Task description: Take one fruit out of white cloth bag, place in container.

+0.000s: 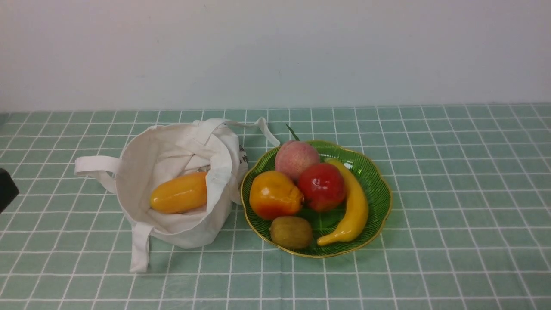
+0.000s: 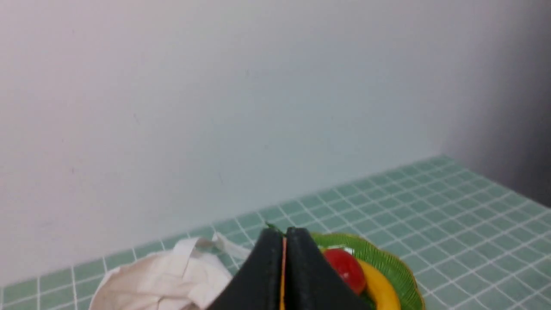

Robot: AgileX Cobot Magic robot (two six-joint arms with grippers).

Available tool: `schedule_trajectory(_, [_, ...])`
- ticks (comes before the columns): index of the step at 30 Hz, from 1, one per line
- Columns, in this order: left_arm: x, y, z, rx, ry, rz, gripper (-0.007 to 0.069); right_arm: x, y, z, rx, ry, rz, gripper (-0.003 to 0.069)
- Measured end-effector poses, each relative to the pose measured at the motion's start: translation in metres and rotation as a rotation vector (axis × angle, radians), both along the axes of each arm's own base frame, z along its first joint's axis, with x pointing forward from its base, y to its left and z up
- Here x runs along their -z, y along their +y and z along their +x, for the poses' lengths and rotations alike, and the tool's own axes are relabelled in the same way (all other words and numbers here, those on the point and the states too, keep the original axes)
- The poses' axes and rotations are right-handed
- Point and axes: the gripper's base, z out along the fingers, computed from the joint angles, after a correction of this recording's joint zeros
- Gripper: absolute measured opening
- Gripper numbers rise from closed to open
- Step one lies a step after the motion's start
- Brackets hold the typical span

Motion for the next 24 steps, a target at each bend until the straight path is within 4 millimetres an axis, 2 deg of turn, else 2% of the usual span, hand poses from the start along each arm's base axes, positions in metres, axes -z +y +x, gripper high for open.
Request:
schedule_trajectory(9, [0.023, -0.004, 0.006, 0.003, 0.025, 0.023, -0.0008, 0.0, 0.0, 0.0, 0.0, 0.0, 0.0, -0.0012])
schedule_trajectory(20, [0.025, -0.004, 0.007, 0.002, 0.039, 0.032, -0.0008, 0.0, 0.0, 0.0, 0.0, 0.0, 0.0, -0.0012])
schedule_trajectory(24, [0.043, -0.006, 0.01, 0.002, 0.088, 0.061, -0.0008, 0.0, 0.0, 0.0, 0.0, 0.0, 0.0, -0.0012])
